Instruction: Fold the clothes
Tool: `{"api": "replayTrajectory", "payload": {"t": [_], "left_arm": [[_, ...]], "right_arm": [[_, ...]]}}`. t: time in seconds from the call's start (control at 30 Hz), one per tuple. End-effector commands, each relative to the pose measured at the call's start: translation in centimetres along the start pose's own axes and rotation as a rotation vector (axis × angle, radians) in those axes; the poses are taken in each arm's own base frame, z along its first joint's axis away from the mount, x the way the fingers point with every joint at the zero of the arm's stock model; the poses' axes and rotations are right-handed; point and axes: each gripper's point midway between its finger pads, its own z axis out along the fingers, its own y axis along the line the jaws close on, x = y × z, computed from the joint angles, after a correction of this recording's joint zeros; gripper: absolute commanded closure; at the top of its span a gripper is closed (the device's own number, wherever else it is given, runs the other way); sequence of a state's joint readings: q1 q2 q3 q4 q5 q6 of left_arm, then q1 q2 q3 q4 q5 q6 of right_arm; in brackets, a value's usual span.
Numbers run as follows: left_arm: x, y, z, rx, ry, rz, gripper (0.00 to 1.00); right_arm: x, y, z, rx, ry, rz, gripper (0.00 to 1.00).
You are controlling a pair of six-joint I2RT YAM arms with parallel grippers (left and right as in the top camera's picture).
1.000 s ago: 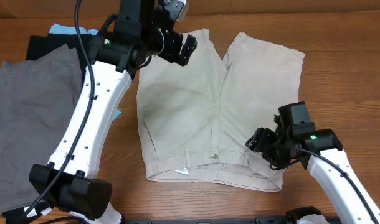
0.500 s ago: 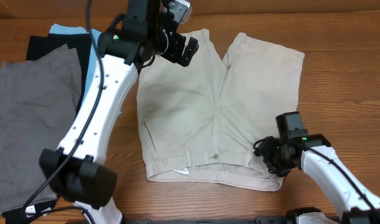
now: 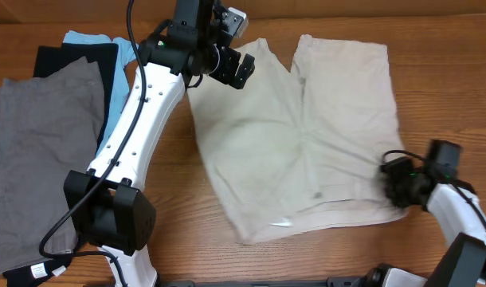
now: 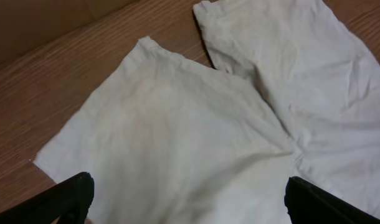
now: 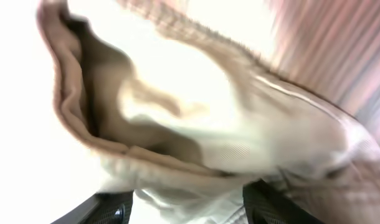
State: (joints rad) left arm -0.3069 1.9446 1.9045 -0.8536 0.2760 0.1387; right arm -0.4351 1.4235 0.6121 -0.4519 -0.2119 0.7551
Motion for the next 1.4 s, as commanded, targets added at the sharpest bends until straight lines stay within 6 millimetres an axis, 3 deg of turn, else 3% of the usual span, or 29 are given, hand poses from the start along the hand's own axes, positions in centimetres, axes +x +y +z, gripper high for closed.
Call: {"api": "replayTrajectory", "payload": {"t": [0.0,0.13,0.2,0.3,0.37,0.6,0.8,1.0,1.13,1.3,1.37], "left_arm": [[-0.2,-0.2,0.4,0.009,0.001,0.026,0.0],[-0.1,-0.5,0.5,0.013,0.005,0.029,0.0],[0.0,-0.5,0.5,0.014,0.008,0.028,0.0],[0.2,-0.6,0.7,0.015,0.012,0.03,0.0],[0.3,-0.8,1.0,0.019,0.015,0.062,0.0],[0.2,-1.0,1.6,0.03,0.008,0.116,0.0],[-0.6,-2.9,2.0,0.043,-0.014,0.216,0.0],[-1.1,-3.6,2.6,-0.027,-0.018,0.265,0.0],[1.9,-1.5,3.4,-0.113,0.112,0.183,0.02],[6.6,1.6,4.7,-0.135,0.277,-0.002,0.29],[8.1,2.9,5.6,-0.142,0.322,-0.06,0.34]], "right_arm": [[-5.5,-3.1,-0.5,0.074,-0.201,0.045,0.4],[-10.0,-3.4,-1.9,0.022,-0.345,0.081,0.39],[-11.2,-3.2,-2.5,-0.01,-0.374,0.072,0.28],[-11.6,-0.3,-3.6,-0.112,-0.325,-0.042,0.07],[-11.8,1.2,-4.7,-0.148,-0.296,-0.051,0.0],[-10.9,7.0,-10.3,-0.28,-0.27,-0.136,0.0],[-7.0,10.9,-14.9,-0.339,-0.265,-0.323,0.0],[-1.1,12.1,-16.4,-0.351,-0.17,-0.452,0.0],[2.5,11.7,-15.7,-0.321,-0.061,-0.5,0.0],[6.2,11.4,-14.6,-0.283,0.058,-0.569,0.0],[7.1,11.6,-14.3,-0.285,0.079,-0.596,0.0]]}}
